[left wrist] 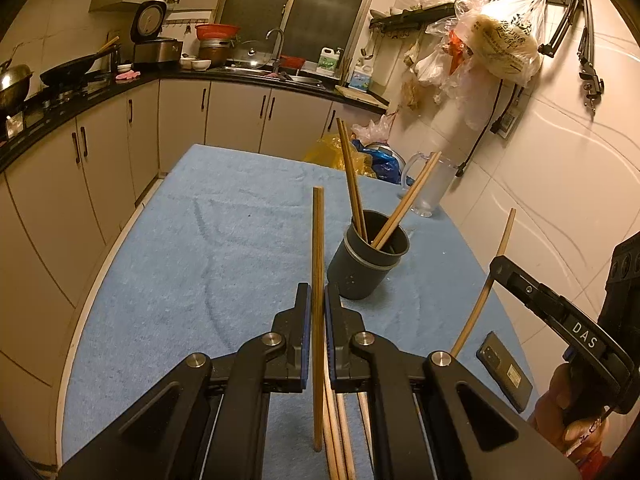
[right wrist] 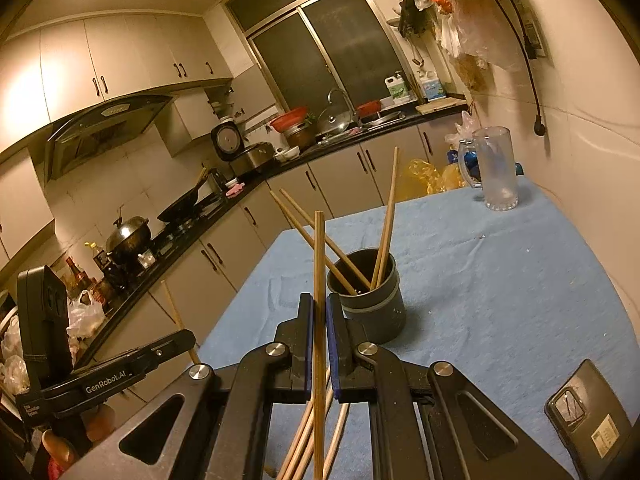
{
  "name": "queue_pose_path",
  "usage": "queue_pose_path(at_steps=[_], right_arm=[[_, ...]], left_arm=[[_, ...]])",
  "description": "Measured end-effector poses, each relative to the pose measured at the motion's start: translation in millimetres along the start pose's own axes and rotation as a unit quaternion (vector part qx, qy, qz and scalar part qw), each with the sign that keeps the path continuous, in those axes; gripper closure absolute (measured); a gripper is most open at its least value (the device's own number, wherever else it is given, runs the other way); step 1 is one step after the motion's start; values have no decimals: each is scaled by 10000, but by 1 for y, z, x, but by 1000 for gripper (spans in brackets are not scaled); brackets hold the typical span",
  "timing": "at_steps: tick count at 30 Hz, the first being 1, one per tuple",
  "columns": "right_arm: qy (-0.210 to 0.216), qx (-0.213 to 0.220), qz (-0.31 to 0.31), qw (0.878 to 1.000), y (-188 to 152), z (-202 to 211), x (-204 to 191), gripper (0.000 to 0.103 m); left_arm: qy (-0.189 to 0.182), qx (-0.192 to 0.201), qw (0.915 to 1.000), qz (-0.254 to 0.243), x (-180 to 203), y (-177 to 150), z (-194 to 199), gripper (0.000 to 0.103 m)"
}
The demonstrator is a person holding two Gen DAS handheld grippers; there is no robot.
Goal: Organize utensils
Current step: 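Lift both held chopsticks and carry them above the grey holder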
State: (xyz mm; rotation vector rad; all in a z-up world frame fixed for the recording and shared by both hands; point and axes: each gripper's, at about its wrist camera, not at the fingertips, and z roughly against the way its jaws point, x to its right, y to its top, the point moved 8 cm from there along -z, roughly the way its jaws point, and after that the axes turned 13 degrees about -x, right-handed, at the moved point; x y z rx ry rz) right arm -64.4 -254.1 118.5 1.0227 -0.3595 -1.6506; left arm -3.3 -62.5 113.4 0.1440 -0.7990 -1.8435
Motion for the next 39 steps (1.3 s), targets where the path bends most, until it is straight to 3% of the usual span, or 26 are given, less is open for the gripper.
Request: queue_pose_path(at_steps=[39], right_arm=[[188,278,-101,9994,18,23,8,96]], left_arm=[[113,132,9998,28,6,10,20,97]])
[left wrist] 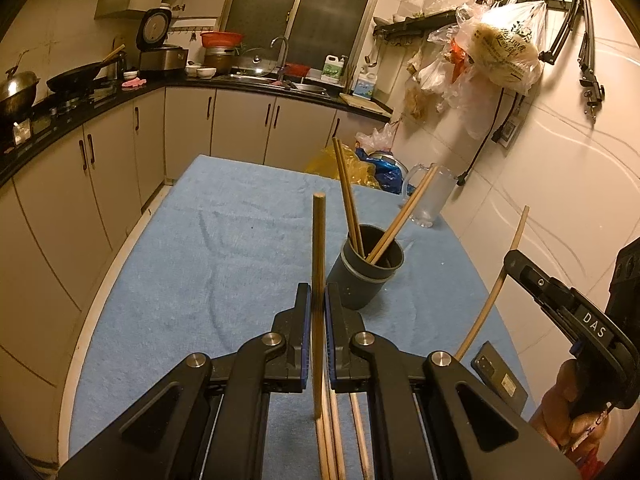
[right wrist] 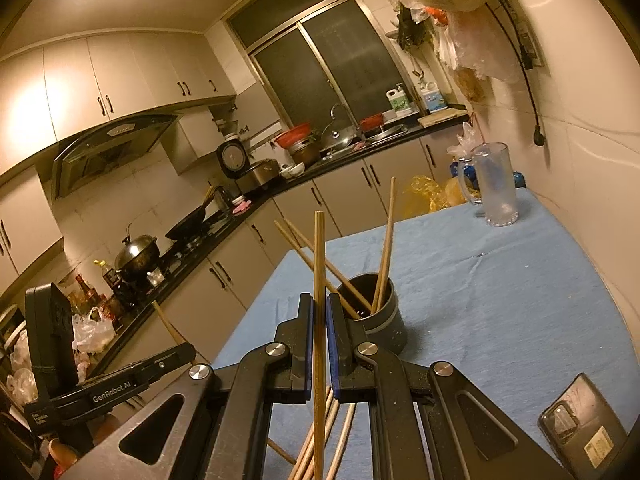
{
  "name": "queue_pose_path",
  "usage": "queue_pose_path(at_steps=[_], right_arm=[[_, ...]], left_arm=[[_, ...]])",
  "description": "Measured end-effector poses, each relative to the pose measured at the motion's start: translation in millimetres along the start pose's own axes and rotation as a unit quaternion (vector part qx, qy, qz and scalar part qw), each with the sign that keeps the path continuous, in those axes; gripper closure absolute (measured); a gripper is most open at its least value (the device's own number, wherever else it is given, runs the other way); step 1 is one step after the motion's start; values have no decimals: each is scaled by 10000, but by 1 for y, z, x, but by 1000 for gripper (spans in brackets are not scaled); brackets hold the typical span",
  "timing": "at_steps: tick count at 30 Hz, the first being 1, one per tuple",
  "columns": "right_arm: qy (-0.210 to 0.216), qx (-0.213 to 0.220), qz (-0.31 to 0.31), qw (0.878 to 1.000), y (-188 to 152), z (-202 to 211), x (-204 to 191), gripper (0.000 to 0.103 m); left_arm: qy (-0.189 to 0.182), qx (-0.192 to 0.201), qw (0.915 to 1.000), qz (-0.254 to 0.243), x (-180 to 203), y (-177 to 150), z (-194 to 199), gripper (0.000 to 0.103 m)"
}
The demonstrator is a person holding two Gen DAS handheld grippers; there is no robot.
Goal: Organize utensils
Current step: 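Lift both held chopsticks and carry them above the grey holder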
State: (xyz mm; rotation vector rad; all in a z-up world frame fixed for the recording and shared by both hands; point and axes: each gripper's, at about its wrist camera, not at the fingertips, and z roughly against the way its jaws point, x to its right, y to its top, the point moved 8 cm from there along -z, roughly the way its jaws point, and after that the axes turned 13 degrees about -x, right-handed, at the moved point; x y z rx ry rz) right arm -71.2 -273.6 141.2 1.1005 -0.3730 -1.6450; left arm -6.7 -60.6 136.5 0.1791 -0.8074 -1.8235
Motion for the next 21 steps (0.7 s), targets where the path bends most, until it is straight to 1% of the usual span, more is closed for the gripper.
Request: queue_pose_path(at_steps=[10,16,21], right_arm=[[-59,250,-103,9996,20,20,11,96],[-119,461,-103,9988,42,29,11,96],[-215,617,-191,9977,63,30,17,96]], left_arm=[[-8,123,9998,-157,16,17,13,97],[-48,258,9993,-277,30,36,23,97],[-80,376,9987,-327,39,59,28,97]])
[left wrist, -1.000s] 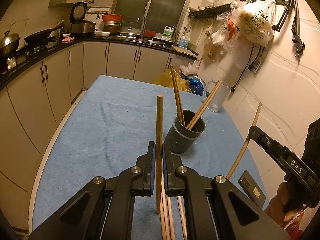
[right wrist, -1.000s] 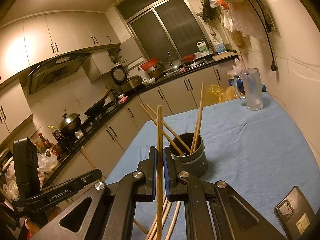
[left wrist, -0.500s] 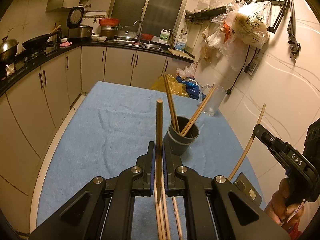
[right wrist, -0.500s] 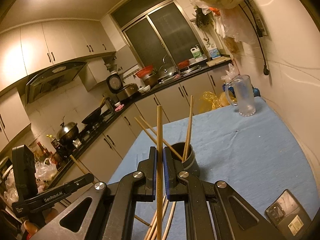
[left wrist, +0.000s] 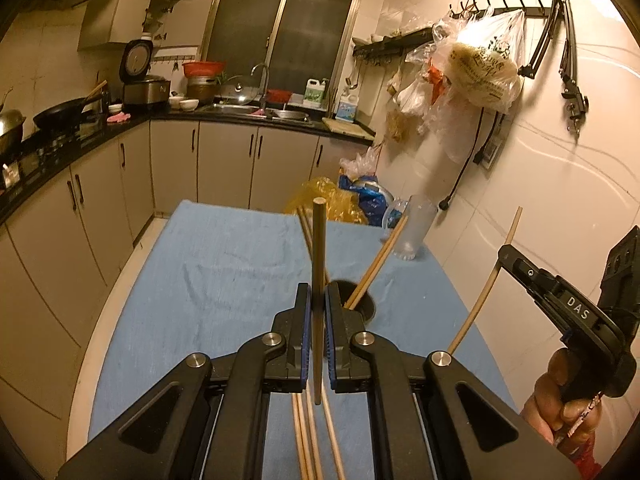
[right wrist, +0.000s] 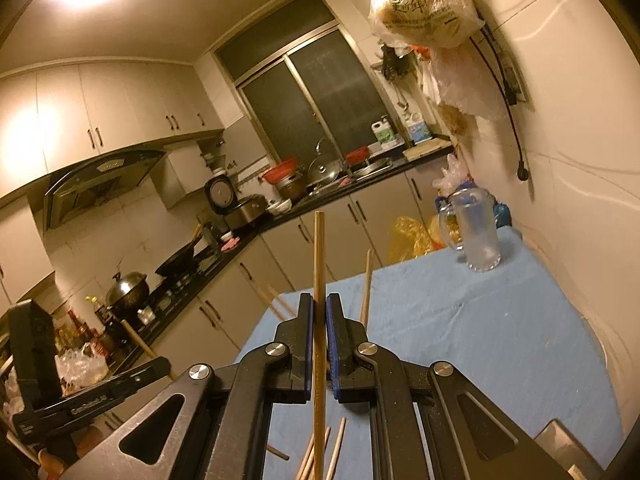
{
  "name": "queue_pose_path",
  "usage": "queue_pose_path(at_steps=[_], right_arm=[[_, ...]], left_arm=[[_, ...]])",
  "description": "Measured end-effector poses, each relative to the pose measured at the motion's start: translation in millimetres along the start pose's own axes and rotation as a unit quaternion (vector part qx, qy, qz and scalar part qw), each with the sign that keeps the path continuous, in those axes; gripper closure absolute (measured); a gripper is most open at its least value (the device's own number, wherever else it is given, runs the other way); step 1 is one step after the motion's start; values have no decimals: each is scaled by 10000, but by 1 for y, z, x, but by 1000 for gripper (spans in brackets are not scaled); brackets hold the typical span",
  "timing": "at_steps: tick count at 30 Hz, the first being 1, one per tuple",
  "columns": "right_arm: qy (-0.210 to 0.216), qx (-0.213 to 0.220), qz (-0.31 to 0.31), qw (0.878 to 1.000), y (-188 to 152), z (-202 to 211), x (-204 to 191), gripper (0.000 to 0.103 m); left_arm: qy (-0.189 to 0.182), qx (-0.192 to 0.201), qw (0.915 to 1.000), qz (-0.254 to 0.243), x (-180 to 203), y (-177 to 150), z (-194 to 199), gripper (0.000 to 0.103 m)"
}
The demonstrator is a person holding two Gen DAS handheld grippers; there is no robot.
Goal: Organize utensils
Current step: 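Lift both held chopsticks and carry them above the grey holder, then lower the chopsticks into the holder and open both tools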
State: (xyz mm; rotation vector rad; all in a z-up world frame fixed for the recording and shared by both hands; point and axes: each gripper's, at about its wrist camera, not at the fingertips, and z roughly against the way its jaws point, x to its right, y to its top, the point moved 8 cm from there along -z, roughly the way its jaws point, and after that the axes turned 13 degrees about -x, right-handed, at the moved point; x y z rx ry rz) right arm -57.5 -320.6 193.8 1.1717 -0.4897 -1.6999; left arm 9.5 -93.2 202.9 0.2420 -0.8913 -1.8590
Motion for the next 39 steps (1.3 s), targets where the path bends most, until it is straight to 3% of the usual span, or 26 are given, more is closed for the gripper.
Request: queue_pose_path(at_steps=[19,28,39], right_arm=[[-386,527,-196,9977,85,-42,3,96],[-639,592,-198,9960,90,-76,12,96],[-762,222,-253,9965,63,-109,29,96]], left_arm=[[-315,433,9985,74,17,94,-17,97],[-337,260,9988,224,10,95,-61,97],[-381,-43,9988,291,-1,76,-96,97]])
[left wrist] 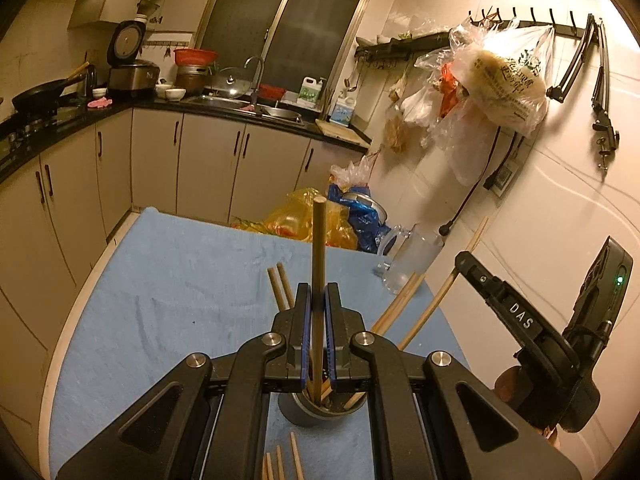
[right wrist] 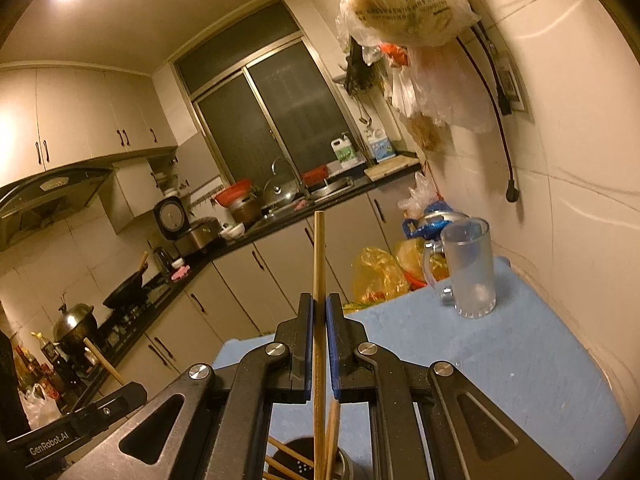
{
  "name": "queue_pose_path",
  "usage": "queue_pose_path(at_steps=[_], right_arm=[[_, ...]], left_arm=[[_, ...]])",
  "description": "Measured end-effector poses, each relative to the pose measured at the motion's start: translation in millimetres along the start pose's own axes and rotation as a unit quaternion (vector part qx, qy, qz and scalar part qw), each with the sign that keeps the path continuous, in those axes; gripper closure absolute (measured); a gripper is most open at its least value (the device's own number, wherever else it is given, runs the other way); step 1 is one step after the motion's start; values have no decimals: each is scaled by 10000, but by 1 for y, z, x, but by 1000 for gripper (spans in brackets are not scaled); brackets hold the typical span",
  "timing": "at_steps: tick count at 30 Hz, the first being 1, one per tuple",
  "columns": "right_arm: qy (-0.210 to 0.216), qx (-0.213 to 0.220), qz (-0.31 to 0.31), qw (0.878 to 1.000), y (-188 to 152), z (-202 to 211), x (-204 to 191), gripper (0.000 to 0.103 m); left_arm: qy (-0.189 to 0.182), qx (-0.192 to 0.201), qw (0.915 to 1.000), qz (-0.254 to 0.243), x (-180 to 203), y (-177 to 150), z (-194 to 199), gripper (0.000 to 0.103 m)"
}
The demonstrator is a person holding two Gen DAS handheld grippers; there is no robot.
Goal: Organize utensils
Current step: 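Lower the chopsticks into the holder and open both tools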
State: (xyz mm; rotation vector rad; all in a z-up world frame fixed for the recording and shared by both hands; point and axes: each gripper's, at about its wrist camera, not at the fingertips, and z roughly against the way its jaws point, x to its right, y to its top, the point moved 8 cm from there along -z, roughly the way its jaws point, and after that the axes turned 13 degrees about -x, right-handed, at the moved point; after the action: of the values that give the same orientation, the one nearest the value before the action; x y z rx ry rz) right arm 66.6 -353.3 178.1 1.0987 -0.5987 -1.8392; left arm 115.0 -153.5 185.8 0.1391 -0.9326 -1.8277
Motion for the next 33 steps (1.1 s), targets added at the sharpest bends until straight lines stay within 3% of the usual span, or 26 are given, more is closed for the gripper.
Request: queue_pose_path(at_steps=[11,18,22,26,33], right_arm=[[23,-607,49,9981,-42,-28,2,96],[112,-816,6,9966,-47,-31,5,93],[132,-763,-37,9970,-46,-18,9,93],[108,-698,-177,9973,-51,-1,22,89],[48,-983,-375,9944,-88,18,49,89]], left_arm=[[94,-208,9997,-34,-5,-16,-21,97],[48,-224,9997,6,-7,-19,-21,94],[52,-164,9999,-15,-6,-23,-15,82],[81,-110,9999,-65,-4,-33,-6,82],[110,-215,9996,-120,-4,-70,1,79]])
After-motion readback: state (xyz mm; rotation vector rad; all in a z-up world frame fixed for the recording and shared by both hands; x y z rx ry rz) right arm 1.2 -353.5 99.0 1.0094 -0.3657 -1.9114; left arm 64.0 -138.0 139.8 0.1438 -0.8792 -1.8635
